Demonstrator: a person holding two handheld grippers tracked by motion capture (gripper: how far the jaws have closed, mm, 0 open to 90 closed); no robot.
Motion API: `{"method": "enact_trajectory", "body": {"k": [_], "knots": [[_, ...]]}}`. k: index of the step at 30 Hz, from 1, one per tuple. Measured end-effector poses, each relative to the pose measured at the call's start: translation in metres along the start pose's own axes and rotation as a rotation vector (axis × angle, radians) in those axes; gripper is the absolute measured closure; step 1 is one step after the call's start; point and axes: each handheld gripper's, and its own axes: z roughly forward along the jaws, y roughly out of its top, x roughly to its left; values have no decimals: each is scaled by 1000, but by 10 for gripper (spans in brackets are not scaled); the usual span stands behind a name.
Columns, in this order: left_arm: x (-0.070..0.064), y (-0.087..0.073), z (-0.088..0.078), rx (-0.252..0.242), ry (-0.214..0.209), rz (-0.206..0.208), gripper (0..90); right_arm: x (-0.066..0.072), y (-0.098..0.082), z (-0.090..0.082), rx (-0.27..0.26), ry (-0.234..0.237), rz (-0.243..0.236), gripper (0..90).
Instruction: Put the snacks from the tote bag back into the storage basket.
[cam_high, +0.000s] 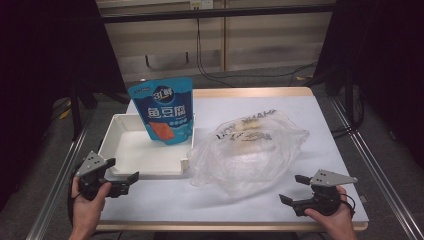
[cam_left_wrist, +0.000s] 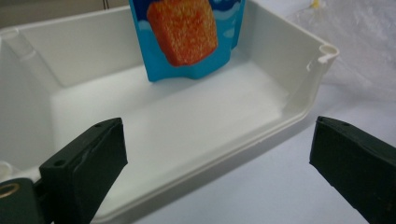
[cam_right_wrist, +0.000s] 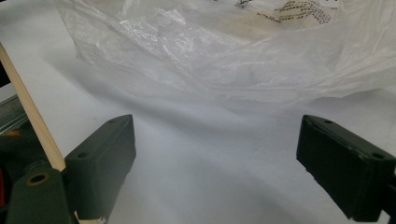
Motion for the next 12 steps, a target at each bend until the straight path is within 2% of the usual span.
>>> {"method": "enact_trajectory", "body": {"k": [2, 4, 5, 6, 7, 9, 10, 12], "knots": [[-2, -4, 1, -8, 14, 2, 32, 0, 0, 0, -5, 0, -3, 116], [-5, -10, 3, -43, 22, -41, 31, 0, 0, 0, -2, 1, -3, 116], [-7, -13, 3, -52, 35, -41, 32, 0, 0, 0, -1, 3, -5, 116], [-8, -14, 0, -53, 55, -22, 35, 0, 0, 0, -1, 2, -3, 116], [-7, -14, -1, -61, 55, -28, 33, 1, 0, 0, -3, 1, 0, 116], [-3, -17, -3, -79, 41, -78, 31, 1, 0, 0, -7, -2, -1, 116], [-3, -19, -2, -70, 50, -80, 31, 0, 0, 0, -11, -5, 1, 116], [-2, -25, 1, -45, 27, -89, 31, -1, 1, -1, -12, -9, 8, 116]]}}
